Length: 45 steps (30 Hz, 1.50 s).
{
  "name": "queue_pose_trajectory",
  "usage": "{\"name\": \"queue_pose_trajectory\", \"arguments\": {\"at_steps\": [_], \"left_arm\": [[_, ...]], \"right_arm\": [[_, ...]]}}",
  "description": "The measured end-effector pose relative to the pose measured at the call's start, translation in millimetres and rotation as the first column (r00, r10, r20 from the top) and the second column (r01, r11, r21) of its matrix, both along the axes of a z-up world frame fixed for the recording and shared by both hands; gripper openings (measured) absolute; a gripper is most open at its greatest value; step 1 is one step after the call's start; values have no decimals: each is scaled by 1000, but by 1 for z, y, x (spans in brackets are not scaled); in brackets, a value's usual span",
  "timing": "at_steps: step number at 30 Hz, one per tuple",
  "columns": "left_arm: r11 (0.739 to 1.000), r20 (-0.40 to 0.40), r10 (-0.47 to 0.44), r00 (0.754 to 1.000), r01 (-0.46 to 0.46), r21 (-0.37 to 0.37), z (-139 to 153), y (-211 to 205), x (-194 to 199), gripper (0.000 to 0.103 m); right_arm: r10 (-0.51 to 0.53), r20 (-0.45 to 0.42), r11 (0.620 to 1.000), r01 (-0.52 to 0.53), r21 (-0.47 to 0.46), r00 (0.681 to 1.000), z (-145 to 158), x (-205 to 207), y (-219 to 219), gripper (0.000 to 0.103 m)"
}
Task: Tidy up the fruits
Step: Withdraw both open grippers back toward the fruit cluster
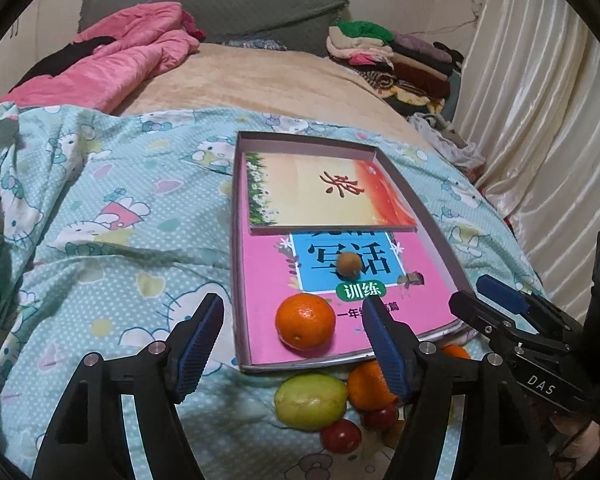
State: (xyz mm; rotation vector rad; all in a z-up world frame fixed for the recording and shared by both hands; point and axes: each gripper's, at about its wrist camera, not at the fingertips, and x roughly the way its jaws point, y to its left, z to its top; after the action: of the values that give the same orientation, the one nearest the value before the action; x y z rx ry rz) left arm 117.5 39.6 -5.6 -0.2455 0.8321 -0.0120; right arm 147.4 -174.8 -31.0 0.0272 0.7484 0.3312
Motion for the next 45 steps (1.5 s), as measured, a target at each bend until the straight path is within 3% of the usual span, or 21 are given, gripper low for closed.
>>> {"name": "queue_pose_trajectory", "arguments": {"at_steps": [6,24,45], "left_arm": [[1000,11,30,999,-30,-7,6,9,-6,79],[1000,-18,15,1000,-15,-12,9,16,-22,79],[998,-72,-67,995,67,-2,1,1,-43,79]], "right_arm": [[-4,20,1000,4,6,1000,6,-2,-1,64],[-32,73,998,28,53,997,24,-24,-14,70],[-19,55,998,15,68,998,30,-51,-9,75]]}}
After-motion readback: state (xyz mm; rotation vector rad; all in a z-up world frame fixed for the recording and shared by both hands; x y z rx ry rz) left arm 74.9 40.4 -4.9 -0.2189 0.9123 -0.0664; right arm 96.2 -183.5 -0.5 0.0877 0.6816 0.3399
